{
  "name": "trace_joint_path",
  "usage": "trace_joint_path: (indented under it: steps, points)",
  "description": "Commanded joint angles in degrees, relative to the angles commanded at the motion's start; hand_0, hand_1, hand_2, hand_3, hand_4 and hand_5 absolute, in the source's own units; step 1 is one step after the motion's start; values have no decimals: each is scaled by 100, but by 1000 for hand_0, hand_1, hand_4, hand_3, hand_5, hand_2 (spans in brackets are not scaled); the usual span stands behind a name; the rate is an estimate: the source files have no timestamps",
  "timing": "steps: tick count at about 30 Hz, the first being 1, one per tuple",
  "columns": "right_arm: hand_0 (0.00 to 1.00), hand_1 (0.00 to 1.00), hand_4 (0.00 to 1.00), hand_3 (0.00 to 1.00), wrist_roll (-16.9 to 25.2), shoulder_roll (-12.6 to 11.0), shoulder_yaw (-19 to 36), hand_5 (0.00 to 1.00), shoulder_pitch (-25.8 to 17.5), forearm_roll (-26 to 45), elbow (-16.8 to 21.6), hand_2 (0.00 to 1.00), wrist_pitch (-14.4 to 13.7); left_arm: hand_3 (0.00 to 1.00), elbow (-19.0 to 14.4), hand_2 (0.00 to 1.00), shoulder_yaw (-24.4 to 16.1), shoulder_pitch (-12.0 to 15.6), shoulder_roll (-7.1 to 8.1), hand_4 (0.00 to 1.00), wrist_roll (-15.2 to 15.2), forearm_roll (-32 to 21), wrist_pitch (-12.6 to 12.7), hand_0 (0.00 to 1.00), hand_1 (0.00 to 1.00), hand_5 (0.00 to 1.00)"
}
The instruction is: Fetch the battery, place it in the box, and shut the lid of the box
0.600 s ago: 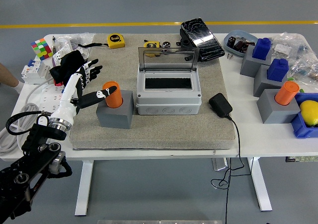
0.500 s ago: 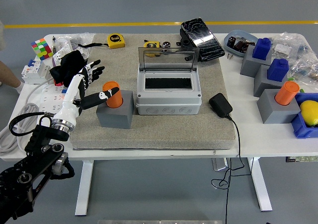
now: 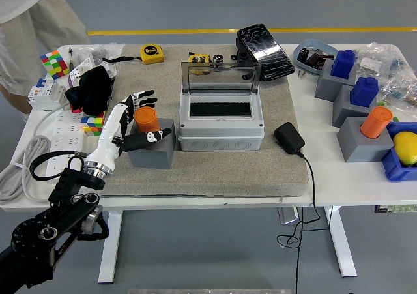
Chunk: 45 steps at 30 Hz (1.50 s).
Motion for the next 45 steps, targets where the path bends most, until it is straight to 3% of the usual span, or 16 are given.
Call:
trace_joint_path:
  steps: [2,3,8,9,14,15,20,21,27,28,33,34,39,43,45]
  points:
    - [677,721,998,688,2,1,-3,689,11,0,2,715,-2,729,57,681,47,-49,-31,998,-72,-81,56,636,665,2]
    - [677,721,998,689,1,1,-7,690,13,2,2,715,-1,599,79,528,65,-66,-43,998,-98,-115,73,535,587,2]
    - [677,721,998,689,-2,-1,-34,690,10,19,0,715,-2,599,263,528,172,-189,-128,998,-269,-381,122,535,587,2]
    - [677,721,998,689,-3,-3,-39,693,8,21,1,715,-2,482,297,416,193,-210,-144,990,-311,-447,126,399,429,2]
    - [677,721,998,689,-3,-8,-56,693,14,27,3,715,-2,482,444,416,285,-284,-210,990,-450,-749,63,399,429,2]
    - [677,721,998,689,-3,-6,-55,693,15,25,4,715,-2,360,472,317,305,-293,-221,875,-485,-814,53,324,324,2]
    - [674,721,998,689,-3,-2,-77,694,13,33,4,716,-1,360,551,317,369,-327,-270,875,-635,-1102,-9,324,324,2]
    - [675,721,998,689,-5,-1,-86,693,13,36,3,716,-1,277,566,244,385,-339,-280,702,-662,-1140,-16,239,235,2]
    - [675,721,998,689,-3,5,-106,693,19,45,4,716,0,277,639,244,458,-397,-332,702,-786,-1252,-41,239,235,2]
    - [676,721,998,689,-2,6,-104,694,20,44,5,716,-1,225,650,166,474,-402,-339,302,-798,-1257,-40,230,149,2]
    - [676,721,998,689,2,6,-121,694,27,56,7,716,-4,225,707,166,561,-427,-376,302,-922,-1319,-1,230,149,2]
    - [677,721,998,689,4,6,-125,694,27,58,7,716,-5,191,711,143,567,-430,-379,211,-944,-1327,8,214,104,2]
    - [677,721,998,689,12,7,-138,694,21,60,6,716,-11,191,684,143,532,-436,-371,211,-1017,-1258,36,214,104,2]
    - [677,721,998,690,17,11,-137,694,18,57,7,716,-13,178,541,131,411,-454,-338,178,-994,-936,71,196,99,2]
    - [677,721,998,690,20,10,-142,694,16,57,7,716,-15,178,358,131,309,-512,-292,178,-836,-555,127,196,99,2]
